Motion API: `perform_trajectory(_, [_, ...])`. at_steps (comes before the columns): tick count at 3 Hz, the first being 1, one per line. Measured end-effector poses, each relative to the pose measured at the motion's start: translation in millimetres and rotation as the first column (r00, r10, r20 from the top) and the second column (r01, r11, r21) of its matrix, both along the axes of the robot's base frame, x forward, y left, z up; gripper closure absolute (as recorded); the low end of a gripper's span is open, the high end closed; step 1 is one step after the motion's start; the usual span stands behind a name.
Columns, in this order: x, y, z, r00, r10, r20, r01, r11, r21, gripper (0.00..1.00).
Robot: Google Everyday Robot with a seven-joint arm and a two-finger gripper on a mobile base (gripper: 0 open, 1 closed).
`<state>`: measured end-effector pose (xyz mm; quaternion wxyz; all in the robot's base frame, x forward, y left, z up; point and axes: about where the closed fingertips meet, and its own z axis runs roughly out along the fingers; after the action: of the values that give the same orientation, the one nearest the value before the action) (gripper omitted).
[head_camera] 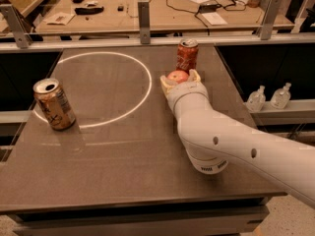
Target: Move apple near coke can
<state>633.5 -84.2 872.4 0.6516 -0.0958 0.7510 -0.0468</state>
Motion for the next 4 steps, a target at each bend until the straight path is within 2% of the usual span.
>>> perform_trajectory(1, [-2, 1, -1, 0.9999, 0.016, -0.002, -0.016, 1.0, 0.005, 0.13])
perform_trajectory(2, [-6, 3, -1, 0.9996, 0.028, -0.002, -0.028, 1.0, 0.009, 0.0])
perform_trajectory(3, [-10, 3, 1, 0.9989, 0.047, -0.005, -0.047, 0.999, 0.006, 0.0])
perform_trajectory(4, [-14, -20, 24, 0.9983, 0.056, -0.013, -0.056, 0.998, 0.003, 0.0])
